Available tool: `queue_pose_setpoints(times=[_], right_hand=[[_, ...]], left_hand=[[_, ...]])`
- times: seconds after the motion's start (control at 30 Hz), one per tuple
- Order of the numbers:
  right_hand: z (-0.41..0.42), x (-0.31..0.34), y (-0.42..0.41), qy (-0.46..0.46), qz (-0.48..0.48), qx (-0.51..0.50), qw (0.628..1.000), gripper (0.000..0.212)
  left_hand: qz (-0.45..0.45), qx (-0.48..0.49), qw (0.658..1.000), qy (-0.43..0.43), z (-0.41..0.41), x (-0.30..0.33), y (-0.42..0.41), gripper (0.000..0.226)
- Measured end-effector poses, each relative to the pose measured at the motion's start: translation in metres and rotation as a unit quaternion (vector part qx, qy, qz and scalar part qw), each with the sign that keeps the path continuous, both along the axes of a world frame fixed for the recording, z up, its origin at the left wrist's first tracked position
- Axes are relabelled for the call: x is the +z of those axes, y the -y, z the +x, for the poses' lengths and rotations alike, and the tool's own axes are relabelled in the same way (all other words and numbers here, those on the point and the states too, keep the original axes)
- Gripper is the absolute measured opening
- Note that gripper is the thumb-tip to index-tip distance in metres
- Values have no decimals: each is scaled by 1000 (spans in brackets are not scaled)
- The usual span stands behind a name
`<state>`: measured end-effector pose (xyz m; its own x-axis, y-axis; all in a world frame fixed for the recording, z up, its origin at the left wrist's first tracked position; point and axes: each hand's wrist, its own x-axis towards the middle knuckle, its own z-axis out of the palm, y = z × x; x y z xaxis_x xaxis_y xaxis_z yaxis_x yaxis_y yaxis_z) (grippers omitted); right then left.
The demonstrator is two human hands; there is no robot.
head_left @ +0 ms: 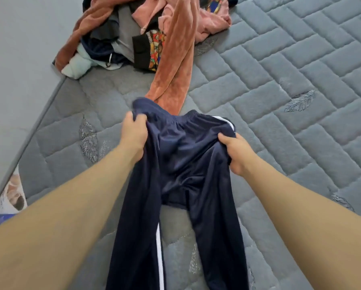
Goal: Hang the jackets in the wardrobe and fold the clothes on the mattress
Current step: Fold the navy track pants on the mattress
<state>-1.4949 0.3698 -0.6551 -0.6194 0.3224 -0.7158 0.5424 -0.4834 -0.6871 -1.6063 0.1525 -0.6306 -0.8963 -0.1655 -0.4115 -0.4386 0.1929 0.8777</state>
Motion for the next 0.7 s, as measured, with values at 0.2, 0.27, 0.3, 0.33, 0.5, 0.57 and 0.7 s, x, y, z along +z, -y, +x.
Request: queue_pose_setpoints(times=[0.2, 0.27, 0.3, 0.33, 0.5, 0.57, 0.7], right_hand=[[-37, 79, -122, -107, 168, -170, 965, 23], [-38, 86, -165, -101, 188, -189, 959, 48], [-31, 83, -182, -57, 184, -196, 962, 68], [-20, 74, -193, 19, 191, -192, 962, 85], [83, -9, -149, 292, 254, -74, 919, 95], [124, -40, -114, 336, 250, -26, 908, 89], [162, -73, -65, 285, 244, 47, 926, 46]], left_hand=[[-241, -34, 951, -191, -82, 94, -156, 44], [-283, -135, 941, -128, -80, 88, -195, 64], [-306, -189, 928, -98, -72, 75, -205, 74], [-330, -240, 910, -73, -60, 54, -209, 80], [-419, -433, 790, 112, 62, -68, -144, 88], [-452, -453, 760, 114, 114, -101, -104, 89], [-551, -437, 708, -55, 160, -107, -55, 75]])
